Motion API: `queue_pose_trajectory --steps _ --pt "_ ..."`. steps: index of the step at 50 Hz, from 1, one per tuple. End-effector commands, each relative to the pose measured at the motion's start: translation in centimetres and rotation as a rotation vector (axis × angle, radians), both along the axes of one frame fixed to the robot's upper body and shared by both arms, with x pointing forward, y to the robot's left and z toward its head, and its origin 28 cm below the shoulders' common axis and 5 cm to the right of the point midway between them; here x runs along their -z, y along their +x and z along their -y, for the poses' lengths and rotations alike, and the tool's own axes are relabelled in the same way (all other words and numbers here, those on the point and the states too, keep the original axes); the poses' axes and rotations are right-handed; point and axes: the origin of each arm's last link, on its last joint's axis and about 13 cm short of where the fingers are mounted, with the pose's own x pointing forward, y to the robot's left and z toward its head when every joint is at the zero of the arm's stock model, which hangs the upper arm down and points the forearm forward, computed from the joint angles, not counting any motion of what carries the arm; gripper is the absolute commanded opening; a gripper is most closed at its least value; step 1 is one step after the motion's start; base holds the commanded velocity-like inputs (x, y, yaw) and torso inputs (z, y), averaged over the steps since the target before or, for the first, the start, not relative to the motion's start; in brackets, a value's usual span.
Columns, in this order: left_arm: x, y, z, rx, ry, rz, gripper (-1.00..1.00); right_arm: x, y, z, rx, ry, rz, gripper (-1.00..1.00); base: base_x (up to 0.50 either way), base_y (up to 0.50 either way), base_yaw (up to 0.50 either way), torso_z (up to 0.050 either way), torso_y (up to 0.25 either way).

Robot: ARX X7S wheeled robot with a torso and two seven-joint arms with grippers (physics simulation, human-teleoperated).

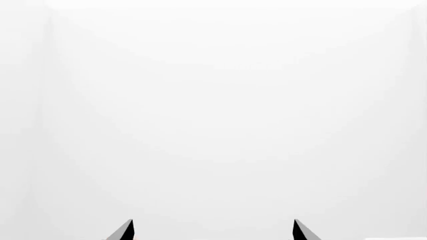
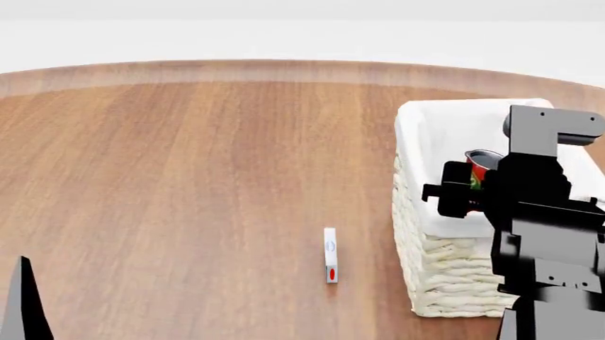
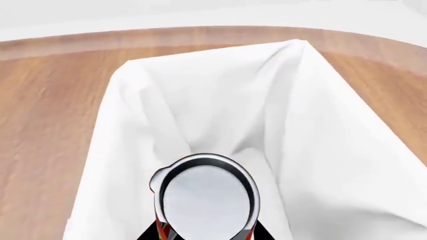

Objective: Pick up the tomato sauce, and put it in the basket.

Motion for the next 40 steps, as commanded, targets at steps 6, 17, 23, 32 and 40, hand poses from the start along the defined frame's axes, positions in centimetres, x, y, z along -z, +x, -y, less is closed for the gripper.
queue_pose_trajectory --steps 6,17,23,32,40 --pt "-0.02 0.07 0.05 0.000 0.002 -0.001 1.00 -0.35 0.21 0.21 -0.003 -0.030 0.040 -1.00 0.00 0.00 0.00 0.000 0.002" --pt "0.07 0.02 0.07 0.003 0.003 -0.001 1.00 -0.53 0.40 0.19 -0.010 -0.038 0.079 -1.00 0.00 0.00 0.00 0.000 0.000" --pt "0.12 0.02 0.09 0.002 0.003 -0.002 1.00 -0.51 0.42 0.20 -0.013 -0.039 0.086 -1.00 0.00 0.00 0.00 0.000 0.000" --pt "0.08 -0.02 0.07 0.002 0.003 -0.001 1.00 -0.80 0.54 0.28 -0.003 -0.032 0.111 1.00 0.00 0.00 0.00 0.000 0.000" --pt "0.09 -0.09 0.02 0.002 0.001 -0.001 1.00 -0.81 0.55 0.27 -0.005 -0.036 0.111 1.00 0.00 0.00 0.00 0.000 0.000"
